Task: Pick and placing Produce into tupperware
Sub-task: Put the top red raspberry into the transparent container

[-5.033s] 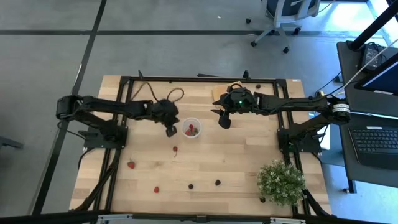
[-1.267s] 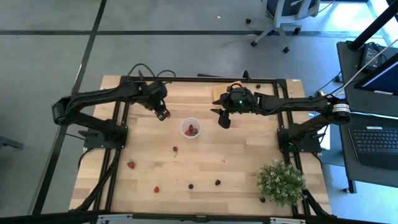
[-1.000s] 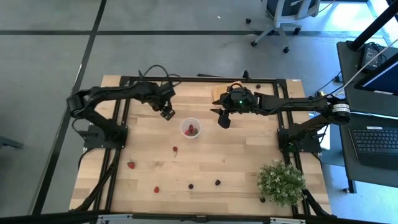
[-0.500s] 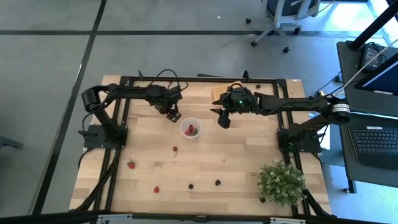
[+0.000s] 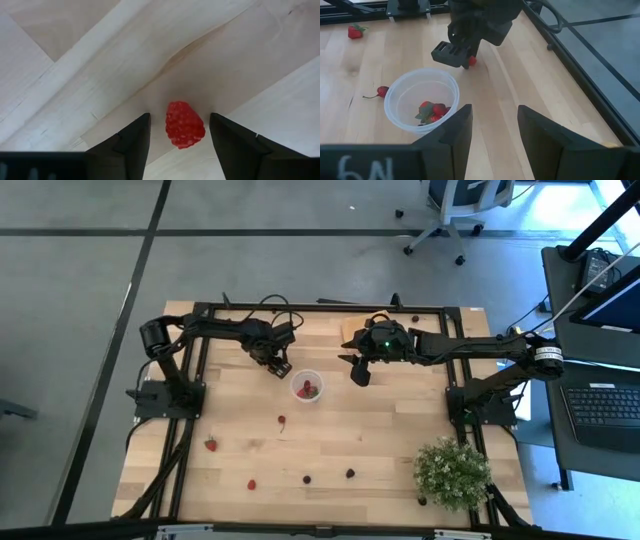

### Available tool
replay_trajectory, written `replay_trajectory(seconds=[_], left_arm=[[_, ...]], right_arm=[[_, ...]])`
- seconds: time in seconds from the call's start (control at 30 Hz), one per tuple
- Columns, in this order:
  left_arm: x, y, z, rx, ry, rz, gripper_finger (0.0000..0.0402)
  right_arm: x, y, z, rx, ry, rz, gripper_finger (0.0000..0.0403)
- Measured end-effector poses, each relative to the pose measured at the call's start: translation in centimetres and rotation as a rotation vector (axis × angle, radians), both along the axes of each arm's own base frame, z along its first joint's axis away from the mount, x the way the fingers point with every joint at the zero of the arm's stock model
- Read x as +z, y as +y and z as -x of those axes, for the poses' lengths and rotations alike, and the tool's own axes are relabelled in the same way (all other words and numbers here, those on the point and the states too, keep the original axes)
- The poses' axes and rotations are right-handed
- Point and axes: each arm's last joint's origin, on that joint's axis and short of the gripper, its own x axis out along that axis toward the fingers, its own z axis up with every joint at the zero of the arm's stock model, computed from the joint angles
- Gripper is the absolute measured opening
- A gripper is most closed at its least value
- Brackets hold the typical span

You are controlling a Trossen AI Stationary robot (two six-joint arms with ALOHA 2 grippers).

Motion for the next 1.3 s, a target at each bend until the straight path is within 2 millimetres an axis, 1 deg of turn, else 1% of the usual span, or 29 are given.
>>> replay_trajectory(seconds=[0.53, 0.7, 0.83, 0.87, 1.03, 1.2, 1.3], left_arm=[[0.0, 0.0, 0.0, -0.010, -0.003, 0.002, 0.0120], [0.0, 0.1, 0.1, -0.038, -0.018, 0.042, 0.0094], [0.5, -0.3, 0.4, -0.063, -0.035, 0.092, 0.0089], [0.7, -0.4, 0.6, -0.070, -0.042, 0.111, 0.0090], [3.0, -0.5, 1.1, -0.119, -0.207, 0.230, 0.0099], [6.0, -0.9, 1.9, -0.176, -0.421, 0.356, 0.0093], [8.0, -1.0, 2.6, -0.204, -0.547, 0.390, 0.0094]], right_arm=[[0.0, 0.0, 0.0, 0.001, 0.000, 0.002, 0.0161], [0.0, 0.0, 0.0, 0.001, 0.001, 0.002, 0.0161], [0.0, 0.0, 0.0, 0.001, 0.001, 0.002, 0.0161], [0.0, 0.0, 0.0, 0.001, 0.001, 0.002, 0.0161], [0.0, 0.0, 0.0, 0.004, 0.002, 0.006, 0.0161], [0.0, 0.0, 0.0, 0.015, 0.007, 0.025, 0.0161], [0.0, 0.0, 0.0, 0.015, 0.011, 0.024, 0.0161]])
